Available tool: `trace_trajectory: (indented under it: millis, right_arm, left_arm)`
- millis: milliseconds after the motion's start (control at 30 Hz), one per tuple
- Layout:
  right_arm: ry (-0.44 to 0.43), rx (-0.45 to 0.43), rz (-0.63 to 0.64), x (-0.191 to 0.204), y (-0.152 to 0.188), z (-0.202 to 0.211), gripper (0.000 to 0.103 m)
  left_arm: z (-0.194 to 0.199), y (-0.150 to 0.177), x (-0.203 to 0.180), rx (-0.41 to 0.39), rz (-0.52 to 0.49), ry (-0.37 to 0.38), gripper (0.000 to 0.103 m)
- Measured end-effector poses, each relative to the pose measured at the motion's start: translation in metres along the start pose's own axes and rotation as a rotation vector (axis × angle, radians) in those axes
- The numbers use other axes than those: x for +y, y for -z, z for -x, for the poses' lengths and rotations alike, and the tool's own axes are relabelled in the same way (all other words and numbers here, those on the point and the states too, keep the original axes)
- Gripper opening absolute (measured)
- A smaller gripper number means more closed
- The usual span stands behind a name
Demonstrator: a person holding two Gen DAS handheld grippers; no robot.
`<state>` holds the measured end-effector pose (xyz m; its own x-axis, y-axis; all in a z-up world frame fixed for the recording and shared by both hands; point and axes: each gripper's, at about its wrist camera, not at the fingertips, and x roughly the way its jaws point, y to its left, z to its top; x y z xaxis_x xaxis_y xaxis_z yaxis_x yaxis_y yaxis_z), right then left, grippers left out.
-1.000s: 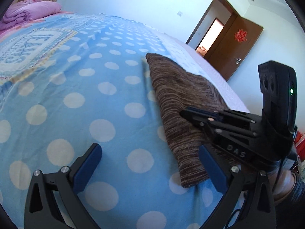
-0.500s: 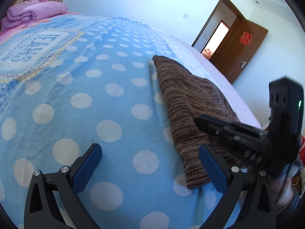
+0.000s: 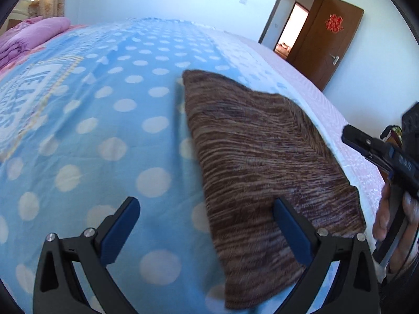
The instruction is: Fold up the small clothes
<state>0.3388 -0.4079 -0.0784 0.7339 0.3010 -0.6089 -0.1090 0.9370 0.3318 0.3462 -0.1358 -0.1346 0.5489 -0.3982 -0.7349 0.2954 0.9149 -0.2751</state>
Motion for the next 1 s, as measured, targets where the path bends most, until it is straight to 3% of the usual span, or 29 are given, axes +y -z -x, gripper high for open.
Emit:
trace_trajectory:
  millis: [300,367,667,733,767,800,867,1000]
  right_arm:
    - [-0.007,0.090,-0.102,-0.047,-0.015,-0.061,0.050]
    - [-0.030,0.098,-0.145,-0.056,-0.017,-0.072,0.050]
    - [-0.134,0.128,-0.205,-0.067,-0.027,-0.095,0.050]
    - [-0.151,0.128,-0.206,-0.066,-0.028,-0.097,0.046]
    - [-0.172,0.140,-0.199,-0.064,-0.028,-0.099,0.032]
    - [-0.184,0.148,-0.190,-0.062,-0.027,-0.100,0.030]
    - [-0.184,0.152,-0.179,-0.060,-0.027,-0.101,0.029]
    - [-0.220,0.163,-0.220,-0.067,-0.026,-0.105,0.029]
  left_arm:
    - [-0.011,0.003,-0.006,0.002,-0.030,0.027,0.099]
    - [-0.013,0.003,-0.011,0.002,-0.058,0.029,0.094]
    - [-0.015,0.004,-0.024,0.012,-0.121,0.015,0.092]
    - [-0.014,0.005,-0.026,0.013,-0.128,0.016,0.091]
    - [-0.014,0.005,-0.026,0.014,-0.130,0.018,0.090]
    - [-0.015,0.005,-0.027,0.014,-0.131,0.020,0.089]
    - [-0.015,0.005,-0.029,0.015,-0.141,0.036,0.083]
    - [-0.015,0.004,-0.031,0.018,-0.147,0.050,0.080]
